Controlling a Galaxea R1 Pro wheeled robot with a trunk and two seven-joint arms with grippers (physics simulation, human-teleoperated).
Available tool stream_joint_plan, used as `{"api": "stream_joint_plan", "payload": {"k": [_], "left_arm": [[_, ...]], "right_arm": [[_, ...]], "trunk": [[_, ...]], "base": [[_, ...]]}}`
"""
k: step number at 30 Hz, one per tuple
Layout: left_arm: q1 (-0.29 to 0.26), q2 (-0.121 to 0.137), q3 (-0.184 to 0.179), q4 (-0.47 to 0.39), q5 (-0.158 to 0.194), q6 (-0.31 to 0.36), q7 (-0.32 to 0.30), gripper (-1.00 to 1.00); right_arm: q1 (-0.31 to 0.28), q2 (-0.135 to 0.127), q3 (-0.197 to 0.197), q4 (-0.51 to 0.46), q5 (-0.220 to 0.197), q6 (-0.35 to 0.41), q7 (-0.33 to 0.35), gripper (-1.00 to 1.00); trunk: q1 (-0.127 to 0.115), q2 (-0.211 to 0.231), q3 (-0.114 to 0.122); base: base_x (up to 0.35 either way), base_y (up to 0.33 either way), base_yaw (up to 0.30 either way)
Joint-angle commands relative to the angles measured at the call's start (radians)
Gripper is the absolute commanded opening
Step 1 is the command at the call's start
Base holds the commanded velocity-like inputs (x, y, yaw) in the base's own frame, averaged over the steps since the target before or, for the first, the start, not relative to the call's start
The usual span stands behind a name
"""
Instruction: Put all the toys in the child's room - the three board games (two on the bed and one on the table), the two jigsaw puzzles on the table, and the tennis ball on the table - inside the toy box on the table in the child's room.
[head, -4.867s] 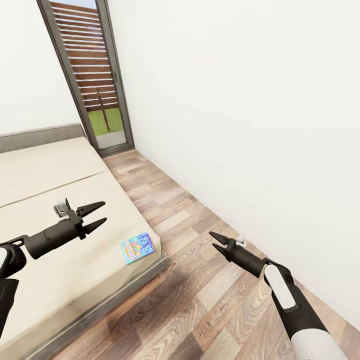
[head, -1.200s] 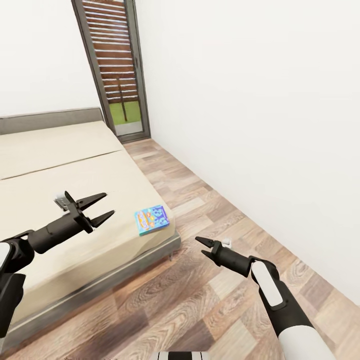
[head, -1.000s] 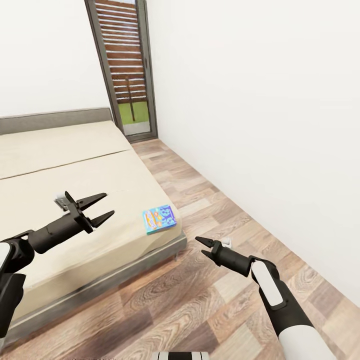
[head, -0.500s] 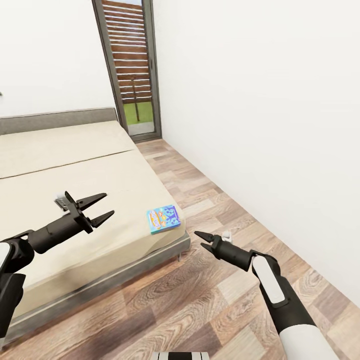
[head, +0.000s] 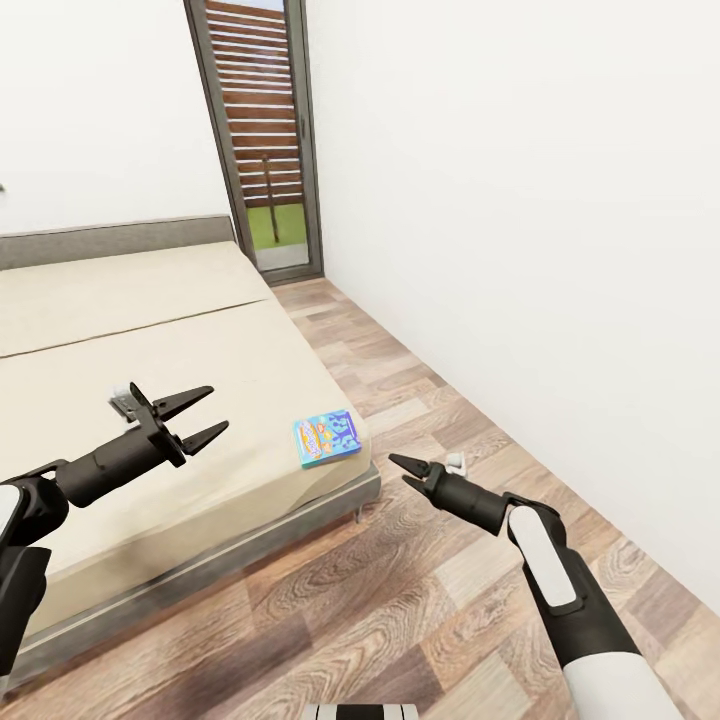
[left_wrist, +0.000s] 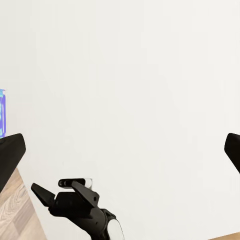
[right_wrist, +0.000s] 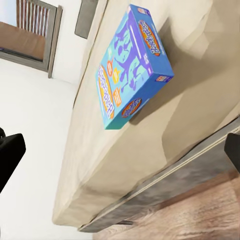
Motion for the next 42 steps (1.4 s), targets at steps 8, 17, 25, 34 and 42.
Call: {"api": "stream_joint_plan", "payload": {"k": [8, 17, 25, 34, 42], "left_arm": [[-0.001, 0.000, 0.000, 0.000, 0.004, 0.004, 0.004, 1.00], [-0.001, 0.000, 0.000, 0.000, 0.004, 0.004, 0.004, 1.00], [-0.001, -0.001, 0.000, 0.000, 0.004, 0.004, 0.004, 1.00], [-0.001, -0.001, 0.000, 0.000, 0.004, 0.004, 0.005, 1.00], [-0.001, -0.001, 0.000, 0.000, 0.004, 0.004, 0.004, 1.00]], "right_arm": [[0.005, -0.001, -0.001, -0.023, 0.001, -0.006, 0.004, 1.00], [0.008, -0.002, -0.004, -0.035, 0.002, -0.010, 0.004, 1.00], [0.008, -0.002, -0.007, -0.036, 0.002, -0.010, 0.004, 1.00], [0.009, -0.003, -0.012, -0.032, 0.001, -0.008, 0.004, 1.00], [0.008, -0.003, -0.015, -0.027, 0.000, -0.006, 0.004, 1.00]], "trunk": [[0.000, 0.000, -0.001], [0.000, 0.000, -0.001], [0.000, 0.000, -0.001], [0.000, 0.000, -0.001], [0.000, 0.000, -0.001]], "base": [[0.000, 0.000, 0.002], [0.000, 0.000, 0.000], [0.000, 0.000, 0.000], [0.000, 0.000, 0.003], [0.000, 0.000, 0.096]]}}
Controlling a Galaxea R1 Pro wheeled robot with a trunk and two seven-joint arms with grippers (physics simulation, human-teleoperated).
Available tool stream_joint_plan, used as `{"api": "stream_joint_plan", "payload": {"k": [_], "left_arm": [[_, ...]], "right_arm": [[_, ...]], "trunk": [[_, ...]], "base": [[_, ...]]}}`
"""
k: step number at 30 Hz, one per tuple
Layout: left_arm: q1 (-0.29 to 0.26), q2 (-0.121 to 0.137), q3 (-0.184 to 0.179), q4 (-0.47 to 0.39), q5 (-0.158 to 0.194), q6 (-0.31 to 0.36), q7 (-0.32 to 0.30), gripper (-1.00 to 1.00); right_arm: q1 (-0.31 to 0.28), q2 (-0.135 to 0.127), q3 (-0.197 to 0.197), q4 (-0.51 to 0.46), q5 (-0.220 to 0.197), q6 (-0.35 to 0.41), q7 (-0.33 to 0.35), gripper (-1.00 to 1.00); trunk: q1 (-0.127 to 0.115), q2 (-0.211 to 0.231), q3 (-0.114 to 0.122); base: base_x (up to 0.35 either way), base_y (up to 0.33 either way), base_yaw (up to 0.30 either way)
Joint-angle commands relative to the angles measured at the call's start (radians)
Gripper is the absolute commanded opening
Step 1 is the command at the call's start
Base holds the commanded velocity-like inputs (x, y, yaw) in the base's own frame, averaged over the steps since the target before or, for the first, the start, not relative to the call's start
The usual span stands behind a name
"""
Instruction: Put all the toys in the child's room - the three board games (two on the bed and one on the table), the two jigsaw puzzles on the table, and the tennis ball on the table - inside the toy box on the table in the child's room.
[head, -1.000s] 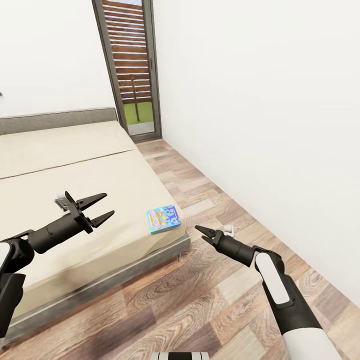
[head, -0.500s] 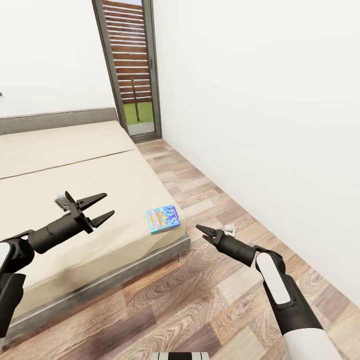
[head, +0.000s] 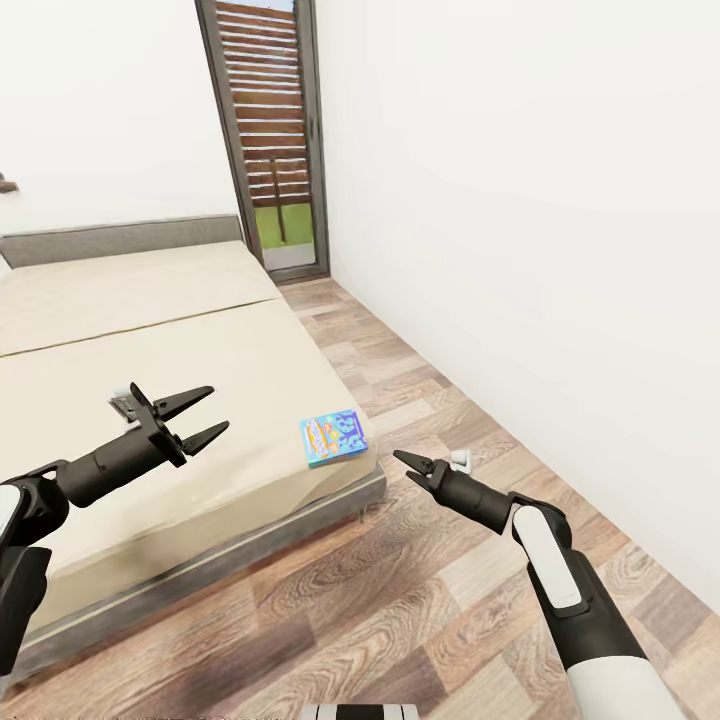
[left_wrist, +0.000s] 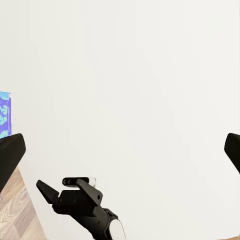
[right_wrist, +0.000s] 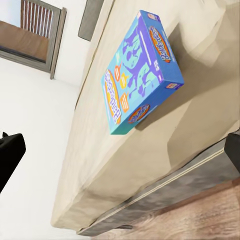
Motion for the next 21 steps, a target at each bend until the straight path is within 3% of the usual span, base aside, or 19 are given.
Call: {"api": "stream_joint_plan", "payload": {"k": [1, 13, 19, 21], "left_arm": [[-0.001, 0.000, 0.001, 0.000, 0.004, 0.004, 0.004, 1.00], [-0.003, -0.004, -0.009, 0.000, 0.004, 0.005, -0.002, 1.00], [-0.011, -0.012, -0.049, 0.000, -0.001, 0.000, 0.003, 1.00], [-0.038, -0.026, -0.079, 0.003, -0.011, -0.005, 0.014, 1.00]], "right_arm": [[0.000, 0.000, -0.002, 0.000, 0.001, 0.005, 0.003, 1.00], [-0.001, -0.001, -0.004, 0.005, -0.001, 0.009, 0.003, 1.00], [0.000, -0.013, -0.004, 0.004, -0.004, 0.011, 0.005, 1.00], [0.000, -0.026, -0.004, 0.001, -0.008, 0.011, 0.008, 1.00]], "trunk": [[0.000, 0.000, -0.001], [0.000, 0.000, -0.001], [0.000, 0.000, -0.001], [0.000, 0.000, -0.001]], "base": [[0.000, 0.000, 0.171], [0.000, 0.000, 0.102], [0.000, 0.000, 0.028], [0.000, 0.000, 0.015]]}}
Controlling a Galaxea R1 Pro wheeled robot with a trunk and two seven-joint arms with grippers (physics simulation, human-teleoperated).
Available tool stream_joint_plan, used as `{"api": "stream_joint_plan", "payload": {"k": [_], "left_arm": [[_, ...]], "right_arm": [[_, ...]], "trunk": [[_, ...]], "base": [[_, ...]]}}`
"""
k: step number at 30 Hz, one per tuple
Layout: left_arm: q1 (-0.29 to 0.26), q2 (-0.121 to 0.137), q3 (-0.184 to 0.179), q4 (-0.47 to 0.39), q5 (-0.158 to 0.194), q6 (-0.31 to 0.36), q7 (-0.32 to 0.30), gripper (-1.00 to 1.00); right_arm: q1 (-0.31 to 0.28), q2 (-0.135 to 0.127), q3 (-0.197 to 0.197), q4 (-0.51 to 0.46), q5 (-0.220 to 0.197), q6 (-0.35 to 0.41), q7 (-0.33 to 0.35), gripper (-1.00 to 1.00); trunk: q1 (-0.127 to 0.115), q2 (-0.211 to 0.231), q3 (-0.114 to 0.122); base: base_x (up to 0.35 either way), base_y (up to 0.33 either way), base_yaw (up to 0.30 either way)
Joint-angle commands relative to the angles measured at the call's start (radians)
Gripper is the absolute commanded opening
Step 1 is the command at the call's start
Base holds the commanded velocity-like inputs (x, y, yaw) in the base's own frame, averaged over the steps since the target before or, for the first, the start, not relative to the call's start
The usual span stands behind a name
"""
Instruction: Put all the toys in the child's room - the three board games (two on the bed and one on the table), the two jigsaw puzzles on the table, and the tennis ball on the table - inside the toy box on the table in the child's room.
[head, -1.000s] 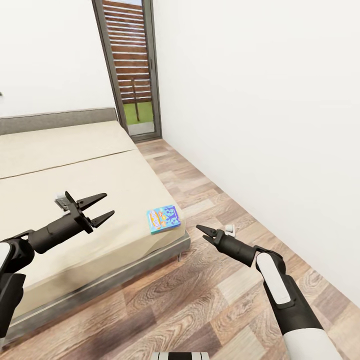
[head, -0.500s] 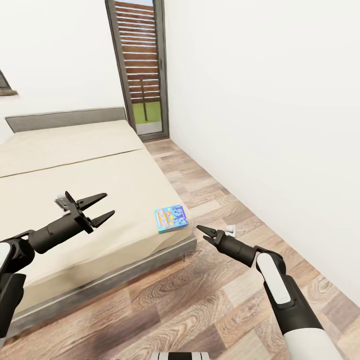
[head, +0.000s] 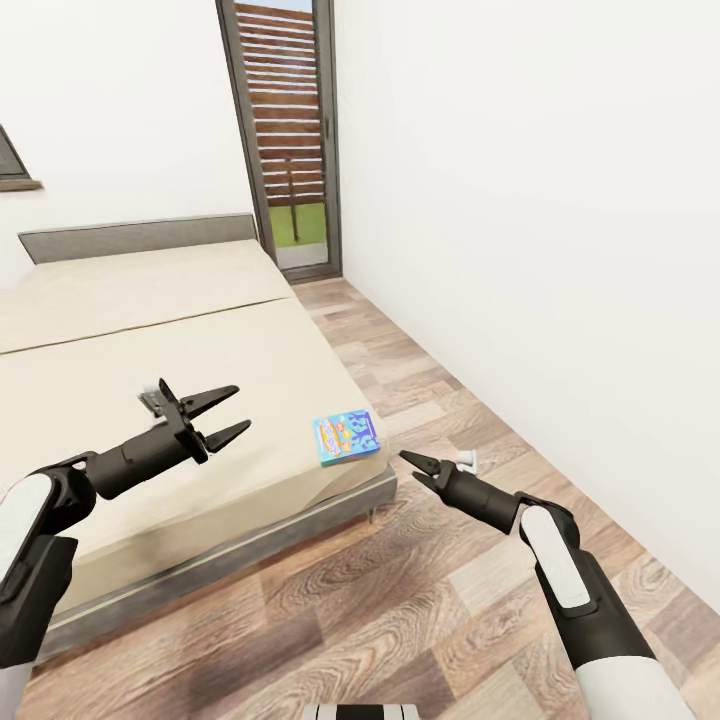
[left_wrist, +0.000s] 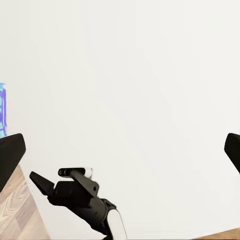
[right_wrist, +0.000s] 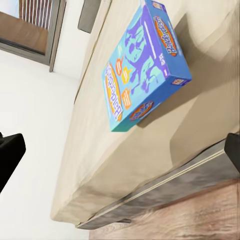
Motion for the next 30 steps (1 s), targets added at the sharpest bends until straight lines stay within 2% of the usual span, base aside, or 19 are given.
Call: {"api": "stream_joint_plan", "payload": {"k": [1, 2, 3, 5, 8, 10, 11, 12, 15, 17, 21, 24, 28, 30], "left_arm": [[-0.001, 0.000, 0.000, 0.000, 0.004, 0.004, 0.005, 1.00], [-0.023, -0.008, -0.016, 0.001, -0.002, 0.003, 0.013, 1.00], [-0.023, -0.008, -0.016, 0.001, -0.002, 0.003, 0.013, 1.00], [-0.070, -0.020, -0.049, 0.000, -0.013, 0.003, 0.034, 1.00], [-0.089, -0.025, -0.068, -0.001, -0.017, 0.002, 0.046, 1.00], [-0.119, -0.034, -0.112, -0.001, -0.023, 0.002, 0.069, 1.00], [-0.119, -0.034, -0.112, -0.001, -0.023, 0.002, 0.069, 1.00], [-0.129, -0.039, -0.134, -0.001, -0.026, 0.001, 0.079, 1.00], [-0.138, -0.045, -0.152, -0.001, -0.028, 0.001, 0.087, 1.00], [-0.148, -0.056, -0.182, -0.001, -0.031, 0.000, 0.098, 1.00], [-0.155, -0.067, -0.206, -0.002, -0.033, 0.000, 0.104, 1.00], [-0.160, -0.089, -0.243, -0.002, -0.035, 0.000, 0.110, 1.00], [-0.160, -0.103, -0.269, -0.002, -0.037, -0.002, 0.113, 1.00], [-0.159, -0.119, -0.290, -0.002, -0.040, -0.005, 0.118, 1.00]], "right_arm": [[-0.001, 0.000, -0.002, 0.000, 0.001, 0.006, 0.003, 1.00], [-0.001, -0.006, -0.002, -0.001, -0.002, 0.006, 0.006, 1.00], [-0.001, -0.006, -0.002, -0.001, -0.002, 0.006, 0.006, 1.00], [-0.002, -0.016, -0.004, -0.001, -0.007, 0.006, 0.012, 1.00], [-0.002, -0.020, -0.007, -0.001, -0.009, 0.006, 0.014, 1.00], [-0.002, -0.027, -0.021, -0.001, -0.013, 0.006, 0.018, 1.00], [-0.002, -0.027, -0.021, -0.001, -0.013, 0.006, 0.018, 1.00], [-0.002, -0.030, -0.032, -0.001, -0.014, 0.006, 0.020, 1.00], [-0.003, -0.032, -0.043, -0.001, -0.016, 0.006, 0.021, 1.00], [-0.003, -0.035, -0.066, -0.001, -0.018, 0.007, 0.023, 1.00], [-0.002, -0.037, -0.083, -0.001, -0.019, 0.007, 0.027, 1.00], [-0.002, -0.039, -0.098, -0.001, -0.019, 0.007, 0.041, 1.00], [-0.002, -0.040, -0.103, -0.001, -0.019, 0.007, 0.056, 1.00], [-0.001, -0.039, -0.106, 0.002, -0.019, 0.006, 0.072, 1.00]], "trunk": [[0.000, 0.000, -0.001], [0.000, 0.000, -0.001], [0.000, 0.000, -0.001], [0.000, 0.000, -0.001], [0.000, 0.000, -0.001], [0.000, 0.000, -0.001], [0.000, 0.000, -0.001], [0.000, 0.000, -0.001], [0.000, 0.000, -0.001], [0.000, 0.000, -0.001], [0.000, 0.000, -0.001], [0.000, 0.000, -0.001], [0.000, 0.000, -0.001], [0.000, 0.000, -0.001]], "base": [[0.000, 0.000, 0.013], [0.000, 0.000, 0.011], [0.000, 0.000, 0.011], [0.000, 0.000, 0.008], [0.000, 0.000, 0.006], [0.000, 0.000, 0.004], [0.000, 0.000, 0.003], [0.000, 0.000, 0.003], [0.000, 0.000, 0.002], [0.000, 0.000, 0.002], [0.000, 0.000, 0.001], [0.000, 0.000, 0.000], [0.000, 0.000, 0.000], [0.000, 0.000, 0.000]]}}
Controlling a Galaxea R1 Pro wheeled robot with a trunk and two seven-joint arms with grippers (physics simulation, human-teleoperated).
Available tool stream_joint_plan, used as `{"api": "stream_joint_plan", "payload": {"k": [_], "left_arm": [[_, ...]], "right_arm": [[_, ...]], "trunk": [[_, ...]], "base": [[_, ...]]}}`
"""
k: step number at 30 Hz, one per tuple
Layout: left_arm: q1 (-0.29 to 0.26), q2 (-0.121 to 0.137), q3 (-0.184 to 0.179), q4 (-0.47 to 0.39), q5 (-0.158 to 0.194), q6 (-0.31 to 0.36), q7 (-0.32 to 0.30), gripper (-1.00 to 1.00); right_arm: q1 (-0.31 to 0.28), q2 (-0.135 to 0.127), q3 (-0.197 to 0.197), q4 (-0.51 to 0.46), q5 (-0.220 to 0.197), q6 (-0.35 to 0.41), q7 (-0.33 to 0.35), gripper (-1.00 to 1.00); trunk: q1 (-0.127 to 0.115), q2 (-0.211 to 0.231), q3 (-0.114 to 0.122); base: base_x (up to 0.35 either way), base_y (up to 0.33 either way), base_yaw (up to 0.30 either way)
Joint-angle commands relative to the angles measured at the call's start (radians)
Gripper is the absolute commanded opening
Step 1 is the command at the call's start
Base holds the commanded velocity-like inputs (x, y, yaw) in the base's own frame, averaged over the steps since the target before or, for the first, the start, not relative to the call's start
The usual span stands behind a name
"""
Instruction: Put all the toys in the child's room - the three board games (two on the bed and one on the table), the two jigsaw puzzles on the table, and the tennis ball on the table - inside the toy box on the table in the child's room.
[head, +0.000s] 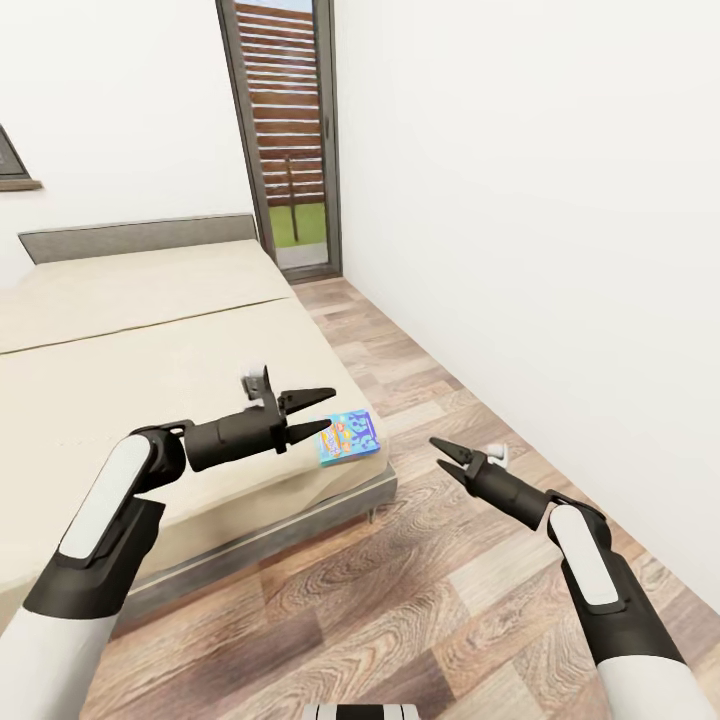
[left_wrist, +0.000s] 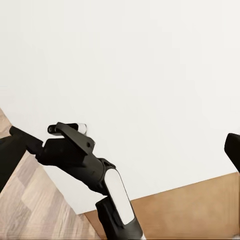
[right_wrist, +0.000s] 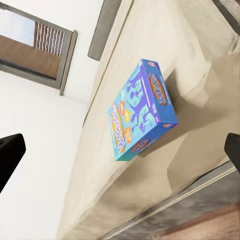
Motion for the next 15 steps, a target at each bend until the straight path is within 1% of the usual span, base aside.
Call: {"api": "stream_joint_plan", "payload": {"k": [1, 2, 3, 5, 6, 7, 8, 12, 15], "left_arm": [[-0.001, 0.000, -0.001, -0.001, 0.010, 0.001, 0.010, 1.00], [0.000, -0.008, -0.009, 0.000, 0.008, 0.000, 0.014, 1.00], [0.000, -0.008, -0.009, 0.000, 0.008, 0.000, 0.014, 1.00], [0.000, -0.024, -0.019, -0.001, 0.005, -0.003, 0.021, 1.00], [0.000, -0.024, -0.019, -0.001, 0.005, -0.003, 0.021, 1.00], [0.000, -0.032, -0.022, -0.001, 0.003, -0.003, 0.024, 1.00], [0.000, -0.032, -0.022, -0.001, 0.003, -0.003, 0.024, 1.00], [0.003, -0.047, -0.026, 0.000, 0.001, -0.005, 0.030, 1.00], [0.009, -0.053, -0.025, 0.000, -0.001, -0.006, 0.033, 1.00]], "right_arm": [[-0.001, 0.000, -0.002, 0.000, 0.000, 0.006, 0.003, 1.00], [-0.001, 0.001, -0.003, 0.001, 0.000, 0.006, 0.009, 1.00], [-0.001, 0.001, -0.003, 0.001, 0.000, 0.006, 0.009, 1.00], [-0.001, 0.004, -0.004, 0.003, 0.000, 0.004, 0.019, 1.00], [-0.001, 0.004, -0.004, 0.003, 0.000, 0.004, 0.019, 1.00], [-0.001, 0.004, -0.005, 0.003, 0.000, 0.003, 0.023, 1.00], [-0.001, 0.004, -0.005, 0.003, 0.000, 0.003, 0.023, 1.00], [-0.003, 0.002, -0.007, 0.005, 0.001, 0.001, 0.031, 1.00], [-0.006, 0.001, -0.009, 0.009, 0.000, 0.000, 0.033, 1.00]], "trunk": [[0.000, 0.000, -0.001], [0.000, 0.000, -0.001], [0.000, 0.000, -0.001], [0.000, 0.000, -0.001], [0.000, 0.000, -0.001], [0.000, 0.000, -0.001], [0.000, 0.000, -0.001], [0.000, 0.000, -0.001], [0.000, 0.000, -0.001]], "base": [[0.000, 0.000, 0.000], [0.000, 0.000, 0.000], [0.000, 0.000, 0.000], [0.000, 0.000, 0.000], [0.000, 0.000, 0.000], [0.000, 0.000, 0.000], [0.000, 0.000, 0.000], [0.000, 0.000, 0.000], [0.000, 0.000, 0.000]]}}
